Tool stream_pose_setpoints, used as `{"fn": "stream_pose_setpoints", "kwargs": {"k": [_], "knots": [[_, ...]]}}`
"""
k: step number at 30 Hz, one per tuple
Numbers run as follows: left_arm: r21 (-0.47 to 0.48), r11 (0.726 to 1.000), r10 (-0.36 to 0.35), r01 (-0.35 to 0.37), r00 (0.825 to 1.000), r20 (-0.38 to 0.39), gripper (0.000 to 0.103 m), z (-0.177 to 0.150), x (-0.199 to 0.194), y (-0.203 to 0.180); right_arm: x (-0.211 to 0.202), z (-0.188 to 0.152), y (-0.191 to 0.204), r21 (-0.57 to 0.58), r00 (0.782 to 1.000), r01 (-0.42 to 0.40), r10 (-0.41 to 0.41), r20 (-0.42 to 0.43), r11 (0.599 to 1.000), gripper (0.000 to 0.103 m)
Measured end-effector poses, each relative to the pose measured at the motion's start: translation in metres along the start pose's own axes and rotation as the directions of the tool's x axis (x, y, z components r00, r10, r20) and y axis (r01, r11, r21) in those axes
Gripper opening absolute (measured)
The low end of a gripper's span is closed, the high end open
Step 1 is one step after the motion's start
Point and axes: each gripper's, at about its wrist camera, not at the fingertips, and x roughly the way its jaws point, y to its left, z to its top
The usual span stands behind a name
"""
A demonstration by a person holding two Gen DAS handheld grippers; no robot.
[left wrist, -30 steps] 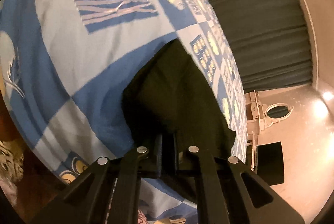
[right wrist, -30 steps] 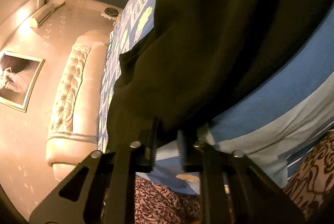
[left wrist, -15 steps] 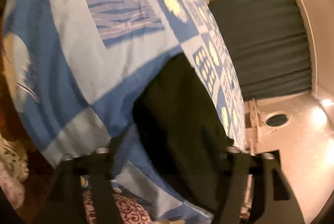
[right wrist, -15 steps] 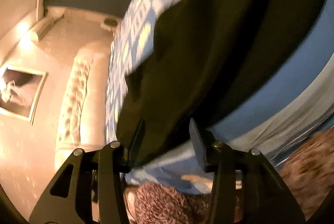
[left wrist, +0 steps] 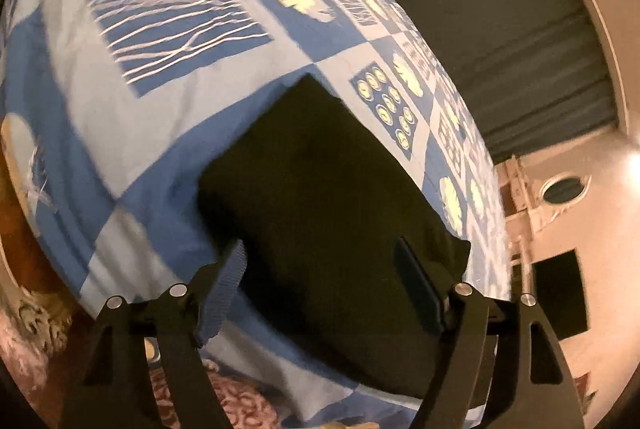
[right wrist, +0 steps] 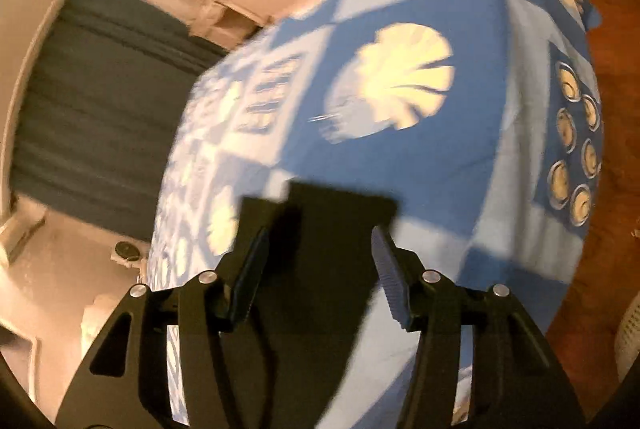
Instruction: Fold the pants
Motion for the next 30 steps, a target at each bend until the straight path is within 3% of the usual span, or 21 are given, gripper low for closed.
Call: {"fn": "stream_pose_setpoints", "kwargs": {"k": [5,9,11,12,13,19,24,26,28,30], "knots": [[0.101,0.995,0.022,-0.026,0.999,0.043,0.081,-0.007,0.008,-0.028,0.037,0.007,-0.017,0.018,0.99,-0.007,0.009,-0.142,1.0,0.053],[0.172,0.984,0.023,-0.037,0.996,0.084,0.081,-0.012,0.006,-0.045,0.056,0.004,-0.02,0.009,0.986,-0.011,0.012,-0.168,1.0,0.049],[0.189,0.981,0.024,-0.042,0.995,0.101,0.081,-0.013,0.005,-0.051,0.057,0.006,-0.021,-0.003,0.986,-0.011,0.01,-0.166,1.0,0.018],[0.193,0.98,0.027,-0.047,0.994,0.108,0.081,-0.014,0.004,-0.052,0.055,0.005,-0.021,-0.003,0.985,-0.022,0.022,-0.173,1.0,0.009],[0.197,0.979,0.029,-0.052,0.993,0.116,0.081,-0.014,0.004,-0.053,0.054,0.006,-0.023,-0.001,0.982,-0.036,0.035,-0.184,0.999,0.007],[0.21,0.975,0.035,-0.074,0.982,0.187,0.081,-0.015,-0.009,-0.056,0.035,0.012,-0.047,-0.006,0.991,-0.042,0.041,-0.131,0.999,0.006],[0.276,0.956,0.037,-0.097,0.976,0.215,0.081,-0.01,-0.011,-0.062,0.036,0.014,-0.066,0.059,0.982,-0.11,0.118,-0.147,0.992,0.008],[0.268,0.96,0.019,-0.077,0.978,0.21,0.081,-0.009,-0.011,-0.06,0.023,0.018,-0.067,0.078,0.989,-0.09,0.098,-0.11,0.993,0.019],[0.257,0.965,0.008,-0.059,0.981,0.196,0.082,-0.008,-0.009,-0.059,0.002,0.024,-0.06,0.061,0.999,-0.045,0.046,-0.028,0.997,0.031],[0.251,0.967,-0.001,-0.041,0.986,0.165,0.082,-0.009,-0.003,-0.057,-0.016,0.027,-0.048,0.033,0.997,-0.053,0.051,0.05,0.998,0.041]]}}
